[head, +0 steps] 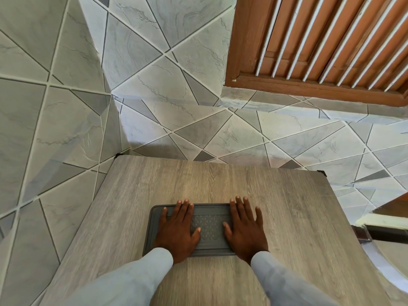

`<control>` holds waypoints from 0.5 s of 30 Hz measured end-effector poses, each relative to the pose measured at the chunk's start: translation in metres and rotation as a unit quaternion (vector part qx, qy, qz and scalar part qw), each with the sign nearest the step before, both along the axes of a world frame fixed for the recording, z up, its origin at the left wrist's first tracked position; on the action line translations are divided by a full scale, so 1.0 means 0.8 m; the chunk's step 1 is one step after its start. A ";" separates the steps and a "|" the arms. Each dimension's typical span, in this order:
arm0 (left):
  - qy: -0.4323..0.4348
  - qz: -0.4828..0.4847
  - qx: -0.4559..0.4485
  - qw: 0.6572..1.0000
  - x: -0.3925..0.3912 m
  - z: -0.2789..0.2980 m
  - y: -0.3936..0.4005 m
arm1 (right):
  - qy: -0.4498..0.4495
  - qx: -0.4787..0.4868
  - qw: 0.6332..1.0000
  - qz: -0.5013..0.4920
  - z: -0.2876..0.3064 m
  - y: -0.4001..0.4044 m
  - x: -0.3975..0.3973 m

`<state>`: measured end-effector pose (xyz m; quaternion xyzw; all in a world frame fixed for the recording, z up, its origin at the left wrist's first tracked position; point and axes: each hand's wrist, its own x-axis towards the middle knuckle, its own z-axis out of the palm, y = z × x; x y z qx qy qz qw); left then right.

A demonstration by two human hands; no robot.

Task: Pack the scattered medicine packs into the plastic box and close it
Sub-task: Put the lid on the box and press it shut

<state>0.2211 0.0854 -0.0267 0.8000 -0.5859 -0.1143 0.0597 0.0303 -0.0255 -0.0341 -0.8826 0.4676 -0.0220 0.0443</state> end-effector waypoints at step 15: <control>-0.032 -0.033 0.001 0.999 -0.024 0.011 -0.026 | -0.017 0.026 0.999 0.012 0.004 -0.005 0.011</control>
